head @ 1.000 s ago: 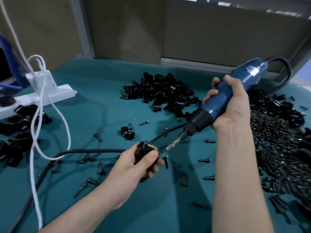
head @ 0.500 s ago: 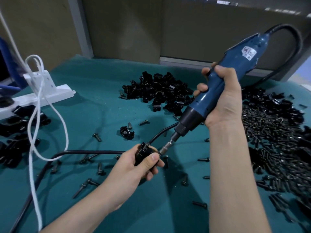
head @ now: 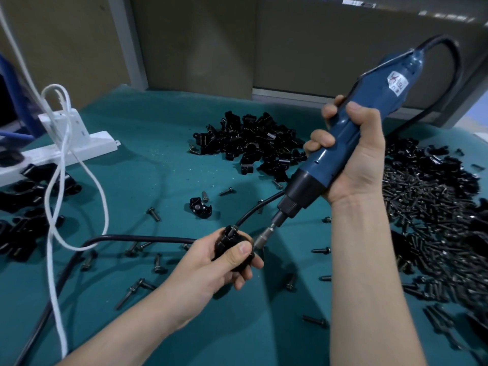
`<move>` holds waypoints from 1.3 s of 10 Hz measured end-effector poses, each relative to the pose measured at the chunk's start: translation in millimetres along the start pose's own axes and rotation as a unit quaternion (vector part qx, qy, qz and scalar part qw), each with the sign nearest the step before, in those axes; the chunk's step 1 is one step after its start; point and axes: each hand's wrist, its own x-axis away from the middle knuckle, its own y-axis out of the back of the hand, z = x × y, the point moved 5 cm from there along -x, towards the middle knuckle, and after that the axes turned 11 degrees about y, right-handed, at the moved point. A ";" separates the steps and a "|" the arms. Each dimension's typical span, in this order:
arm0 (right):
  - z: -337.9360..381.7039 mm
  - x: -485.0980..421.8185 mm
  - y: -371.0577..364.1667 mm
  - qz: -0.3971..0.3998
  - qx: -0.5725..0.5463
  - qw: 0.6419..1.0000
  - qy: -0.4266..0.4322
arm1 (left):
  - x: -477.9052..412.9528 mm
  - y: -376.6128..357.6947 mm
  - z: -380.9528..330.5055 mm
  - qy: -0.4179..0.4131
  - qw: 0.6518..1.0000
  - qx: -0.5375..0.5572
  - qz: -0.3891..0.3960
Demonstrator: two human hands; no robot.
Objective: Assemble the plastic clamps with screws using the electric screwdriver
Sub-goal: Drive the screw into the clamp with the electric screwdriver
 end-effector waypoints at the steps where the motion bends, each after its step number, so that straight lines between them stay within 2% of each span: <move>1: -1.1 0.1 -0.9 0.008 -0.005 1.000 -0.002 | 0.4 0.7 -0.4 0.000 1.000 0.005 -0.001; 7: -5.6 1.8 -7.5 0.016 -0.011 1.000 0.000 | 1.9 1.6 -3.0 0.014 0.998 0.067 -0.001; 13: -9.6 2.3 -17.2 0.027 -0.019 0.999 -0.008 | 3.6 3.3 -6.5 0.039 0.993 0.105 -0.046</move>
